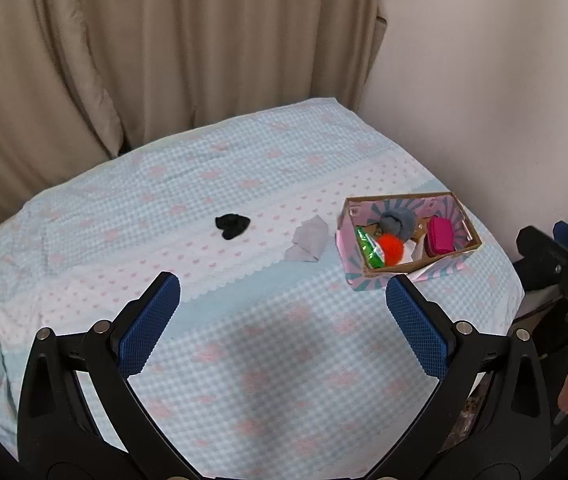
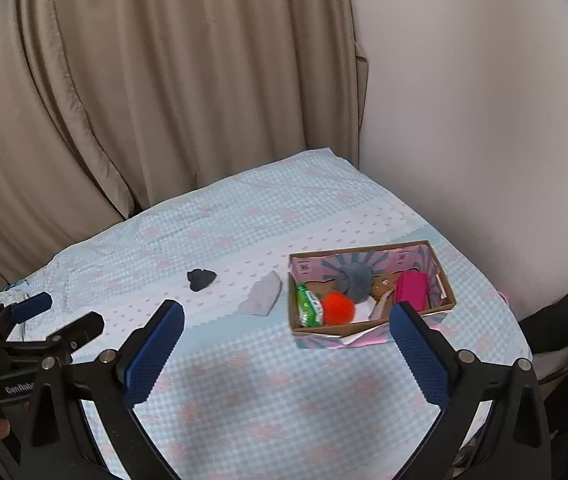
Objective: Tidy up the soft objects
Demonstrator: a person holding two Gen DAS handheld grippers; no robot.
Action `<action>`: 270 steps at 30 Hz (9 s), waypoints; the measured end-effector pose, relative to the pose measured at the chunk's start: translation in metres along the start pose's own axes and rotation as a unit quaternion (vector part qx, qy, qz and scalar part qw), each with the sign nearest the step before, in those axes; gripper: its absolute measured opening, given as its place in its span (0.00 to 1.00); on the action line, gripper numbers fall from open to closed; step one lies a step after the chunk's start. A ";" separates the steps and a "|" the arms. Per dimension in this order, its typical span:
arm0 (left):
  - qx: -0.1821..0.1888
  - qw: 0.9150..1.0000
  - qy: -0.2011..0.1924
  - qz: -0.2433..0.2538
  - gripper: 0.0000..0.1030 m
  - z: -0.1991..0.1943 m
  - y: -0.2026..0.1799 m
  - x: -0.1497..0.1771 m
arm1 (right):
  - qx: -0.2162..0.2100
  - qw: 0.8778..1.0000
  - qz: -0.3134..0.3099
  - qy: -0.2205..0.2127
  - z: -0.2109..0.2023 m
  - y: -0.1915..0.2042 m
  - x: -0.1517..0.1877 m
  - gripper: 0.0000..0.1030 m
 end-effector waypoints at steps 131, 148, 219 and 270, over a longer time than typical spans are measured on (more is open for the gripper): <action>0.056 0.977 0.203 0.040 0.18 0.322 -0.350 -0.002 | -0.108 0.968 0.097 0.203 0.262 -0.296 -0.011 0.13; 0.038 0.976 0.211 0.041 1.00 0.304 -0.324 -0.002 | -0.093 0.960 0.103 0.243 0.272 -0.304 -0.001 1.00; 0.006 0.982 -0.190 -0.014 1.00 -0.140 -0.111 -0.078 | 0.043 0.986 -0.037 -0.159 -0.126 -0.073 -0.066 1.00; 0.002 0.978 -0.205 -0.029 1.00 -0.148 -0.122 -0.075 | 0.036 0.984 -0.043 -0.168 -0.126 -0.077 -0.067 1.00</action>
Point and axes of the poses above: each gripper's, at about its wrist camera, not at the fingertips, and z roughly the way its jaws point, y to its left, x to its underside, the point moved 6 cm from there along z, roughly the way its jaws point, and after that the axes turned 8 degrees about -x, right-handed, at the moved point
